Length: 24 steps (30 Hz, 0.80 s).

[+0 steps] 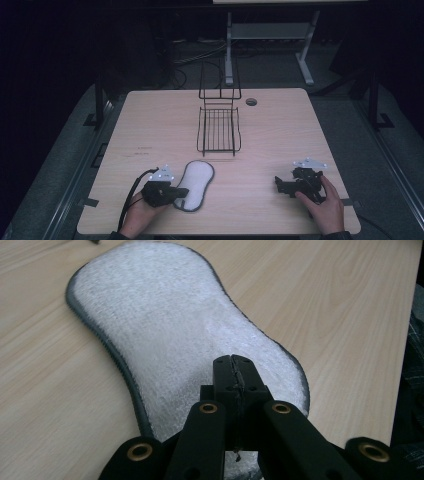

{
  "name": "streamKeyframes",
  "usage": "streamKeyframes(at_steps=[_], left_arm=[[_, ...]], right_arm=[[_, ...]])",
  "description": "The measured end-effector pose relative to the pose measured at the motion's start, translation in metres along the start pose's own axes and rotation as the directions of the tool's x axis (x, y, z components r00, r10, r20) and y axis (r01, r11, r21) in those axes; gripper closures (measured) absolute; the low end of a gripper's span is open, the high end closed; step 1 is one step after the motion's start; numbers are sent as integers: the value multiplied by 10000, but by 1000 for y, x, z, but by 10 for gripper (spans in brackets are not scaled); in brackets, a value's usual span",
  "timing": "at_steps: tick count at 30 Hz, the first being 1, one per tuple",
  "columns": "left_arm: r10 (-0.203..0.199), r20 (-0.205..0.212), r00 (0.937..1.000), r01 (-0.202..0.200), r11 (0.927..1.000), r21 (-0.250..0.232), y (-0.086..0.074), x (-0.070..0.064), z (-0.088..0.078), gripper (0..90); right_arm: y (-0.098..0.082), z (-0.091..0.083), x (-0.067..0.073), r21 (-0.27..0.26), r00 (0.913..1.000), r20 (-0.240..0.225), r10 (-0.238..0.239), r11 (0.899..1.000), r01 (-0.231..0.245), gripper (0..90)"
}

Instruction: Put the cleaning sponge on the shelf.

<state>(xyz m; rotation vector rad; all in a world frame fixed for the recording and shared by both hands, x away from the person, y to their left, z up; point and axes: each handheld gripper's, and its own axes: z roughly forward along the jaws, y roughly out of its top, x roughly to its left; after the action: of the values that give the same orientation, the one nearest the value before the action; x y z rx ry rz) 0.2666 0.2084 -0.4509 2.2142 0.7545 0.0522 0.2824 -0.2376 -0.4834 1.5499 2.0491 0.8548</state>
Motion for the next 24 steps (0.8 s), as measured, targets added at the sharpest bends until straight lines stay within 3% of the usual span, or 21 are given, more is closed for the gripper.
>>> streamKeyframes(at_steps=[16, 24], left_arm=[[-528, -592, 9968, 526, 9986, -49, -9, 21, -17, 896], [-861, -1117, 9900, 852, 9963, -128, -17, 36, -31, 897]], right_arm=[[0, 0, 0, 4, 10000, -1, 3, 10000, -3, 0], [0, 0, 0, 4, 10000, -1, 1, 10000, -1, 0]])
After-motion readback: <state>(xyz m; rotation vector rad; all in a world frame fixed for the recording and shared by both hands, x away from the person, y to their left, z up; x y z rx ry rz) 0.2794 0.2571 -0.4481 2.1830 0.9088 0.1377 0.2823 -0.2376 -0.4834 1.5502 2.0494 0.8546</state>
